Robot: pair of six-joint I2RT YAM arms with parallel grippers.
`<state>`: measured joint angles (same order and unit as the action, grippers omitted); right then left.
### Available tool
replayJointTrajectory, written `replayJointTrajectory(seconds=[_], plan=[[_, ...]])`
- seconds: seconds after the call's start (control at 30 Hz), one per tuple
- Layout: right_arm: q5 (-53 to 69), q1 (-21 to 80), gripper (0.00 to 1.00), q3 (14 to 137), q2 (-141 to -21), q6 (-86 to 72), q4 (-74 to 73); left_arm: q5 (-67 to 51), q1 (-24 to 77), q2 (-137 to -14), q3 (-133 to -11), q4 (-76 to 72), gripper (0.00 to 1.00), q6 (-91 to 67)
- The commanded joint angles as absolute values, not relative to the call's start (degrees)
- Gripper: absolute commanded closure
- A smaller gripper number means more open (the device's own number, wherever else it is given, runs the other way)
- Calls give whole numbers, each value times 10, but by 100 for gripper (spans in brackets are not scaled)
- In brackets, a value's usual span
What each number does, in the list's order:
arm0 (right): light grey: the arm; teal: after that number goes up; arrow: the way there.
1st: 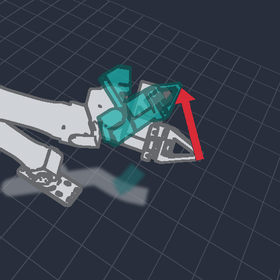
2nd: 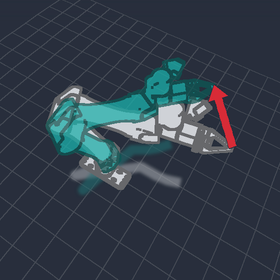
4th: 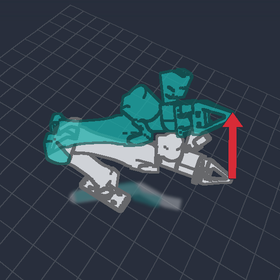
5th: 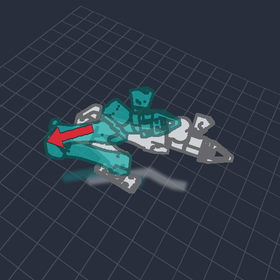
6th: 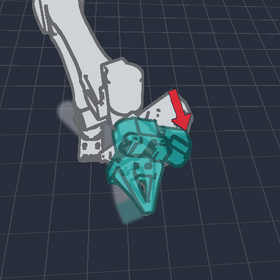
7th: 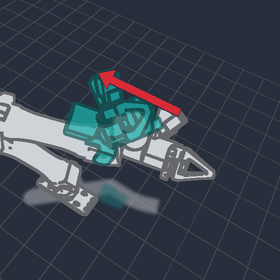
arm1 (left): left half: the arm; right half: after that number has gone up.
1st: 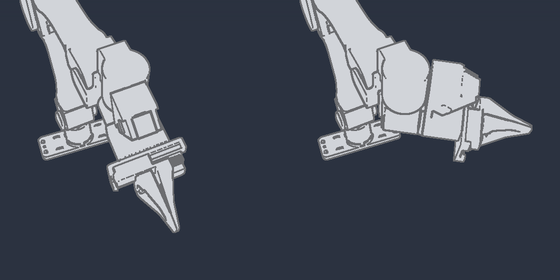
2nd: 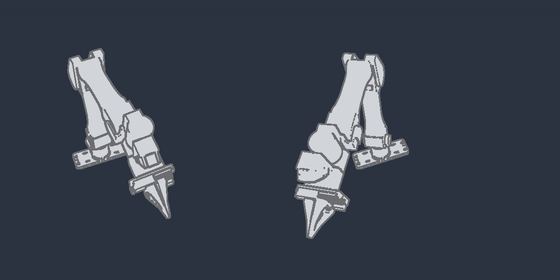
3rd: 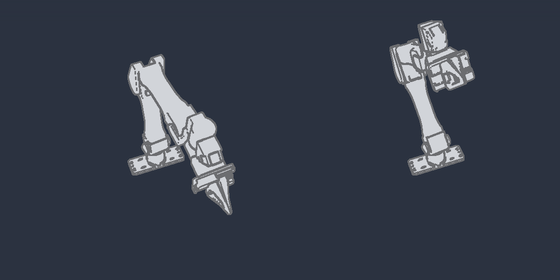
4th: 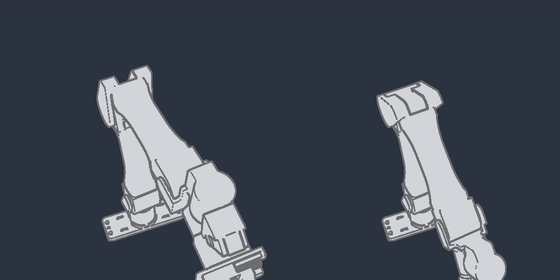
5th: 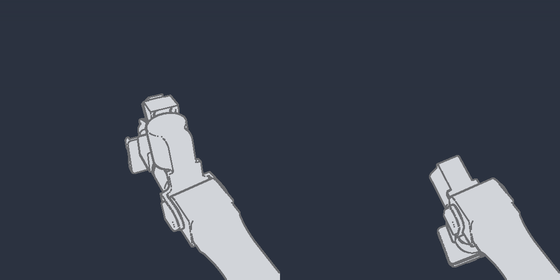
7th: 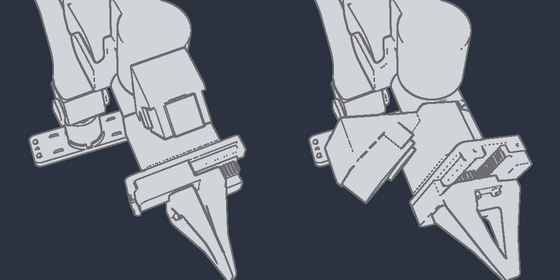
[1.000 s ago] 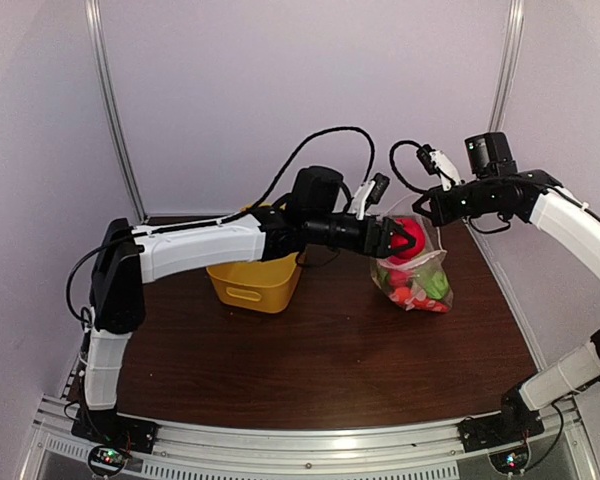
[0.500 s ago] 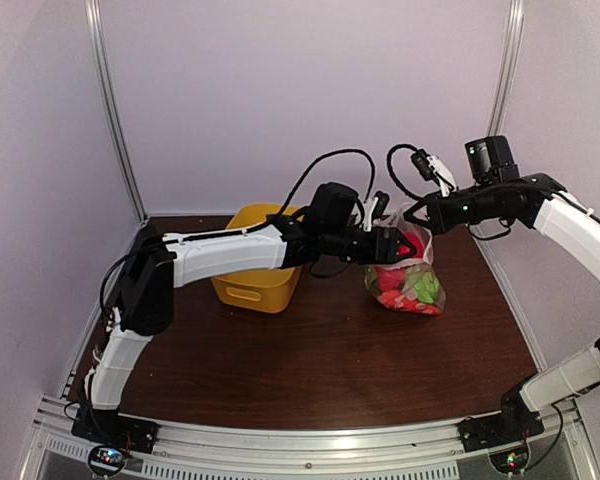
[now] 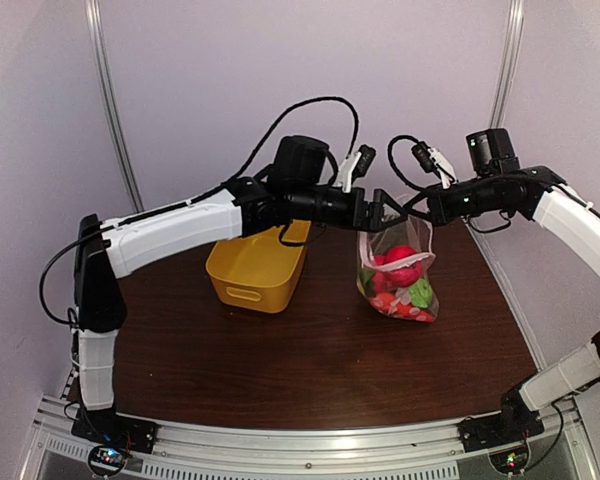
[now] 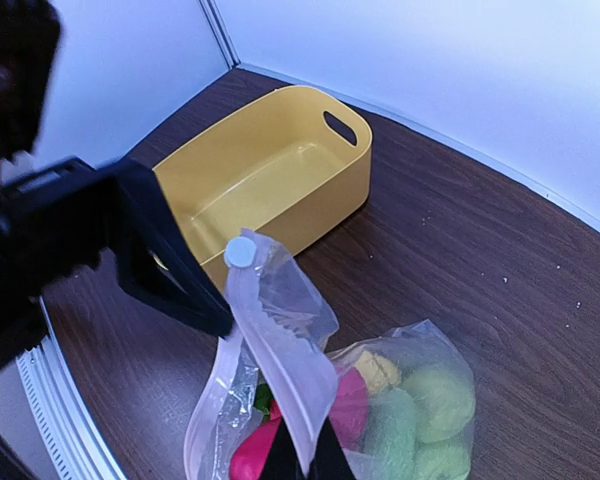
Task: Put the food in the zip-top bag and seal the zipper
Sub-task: Place the fake fruit in the zipper food storage bag, then pass from the right arm to the left
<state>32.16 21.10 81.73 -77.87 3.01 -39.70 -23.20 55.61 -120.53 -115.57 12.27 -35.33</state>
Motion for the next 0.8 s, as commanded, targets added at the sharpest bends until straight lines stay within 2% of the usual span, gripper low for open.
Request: replayJointTrajectory(seconds=[0.0,0.2,0.33,0.5,0.77], plan=[[346,207,100,853,-779,40,-405,-189,539,-1112,-1082,123,2,-270],[389,207,100,878,-771,109,-477,-171,532,-1036,-991,176,6,-16],[424,208,100,885,-755,170,-532,-221,532,-999,-912,187,7,137],[420,207,100,859,-745,156,-519,-333,540,-1014,-898,194,14,146],[454,208,100,847,-756,137,-503,-324,559,-1022,-847,59,14,117]])
